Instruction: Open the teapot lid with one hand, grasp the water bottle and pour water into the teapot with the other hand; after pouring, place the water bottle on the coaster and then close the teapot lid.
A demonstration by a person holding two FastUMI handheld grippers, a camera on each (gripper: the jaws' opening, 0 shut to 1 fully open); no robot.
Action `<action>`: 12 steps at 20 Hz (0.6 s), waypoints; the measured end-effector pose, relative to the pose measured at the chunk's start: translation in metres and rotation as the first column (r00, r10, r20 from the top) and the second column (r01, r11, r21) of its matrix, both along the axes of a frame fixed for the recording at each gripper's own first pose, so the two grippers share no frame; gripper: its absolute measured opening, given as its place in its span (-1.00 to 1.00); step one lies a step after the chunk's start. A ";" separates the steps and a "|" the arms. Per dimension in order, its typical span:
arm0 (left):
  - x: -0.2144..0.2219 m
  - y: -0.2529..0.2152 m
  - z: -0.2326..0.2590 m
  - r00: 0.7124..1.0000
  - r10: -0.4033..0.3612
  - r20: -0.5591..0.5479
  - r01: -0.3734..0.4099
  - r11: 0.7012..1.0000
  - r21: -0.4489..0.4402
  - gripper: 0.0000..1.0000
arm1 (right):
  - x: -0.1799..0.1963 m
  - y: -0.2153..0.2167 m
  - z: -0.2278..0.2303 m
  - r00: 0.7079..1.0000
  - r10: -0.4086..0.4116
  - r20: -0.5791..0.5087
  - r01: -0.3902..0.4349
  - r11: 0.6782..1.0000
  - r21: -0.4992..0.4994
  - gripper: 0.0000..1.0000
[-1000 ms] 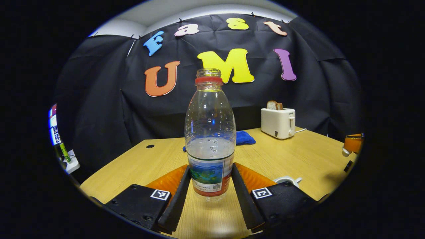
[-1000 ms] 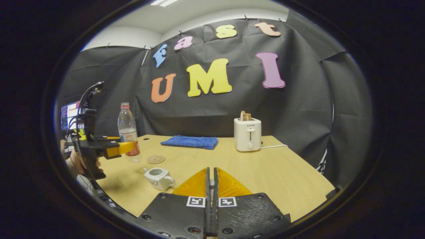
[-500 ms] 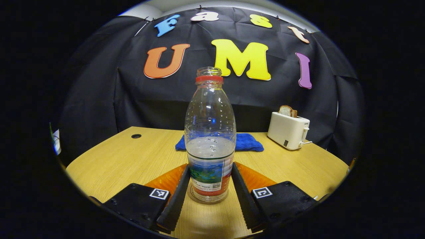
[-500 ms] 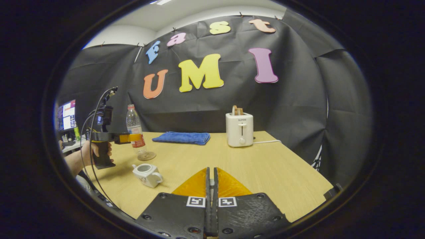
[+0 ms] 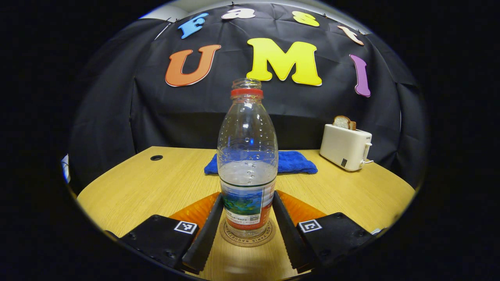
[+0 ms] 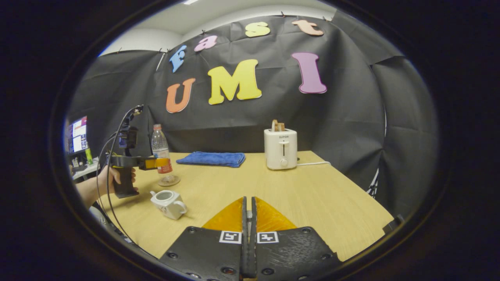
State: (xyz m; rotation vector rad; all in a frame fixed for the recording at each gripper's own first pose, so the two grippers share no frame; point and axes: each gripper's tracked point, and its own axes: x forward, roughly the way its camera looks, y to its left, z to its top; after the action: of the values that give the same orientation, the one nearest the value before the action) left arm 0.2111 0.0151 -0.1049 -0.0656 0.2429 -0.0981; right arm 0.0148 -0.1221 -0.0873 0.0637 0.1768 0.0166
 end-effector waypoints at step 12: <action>-0.006 -0.004 -0.004 1.000 -0.026 -0.015 0.026 0.999 -0.030 0.99 | -0.001 0.006 0.005 1.000 0.006 0.010 -0.006 1.000 -0.006 -1.00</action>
State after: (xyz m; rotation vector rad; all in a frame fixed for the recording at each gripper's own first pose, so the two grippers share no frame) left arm 0.2055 0.0107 -0.1092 -0.0926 0.2577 -0.1271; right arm 0.0140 -0.1163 -0.0828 0.0575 0.1670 0.0227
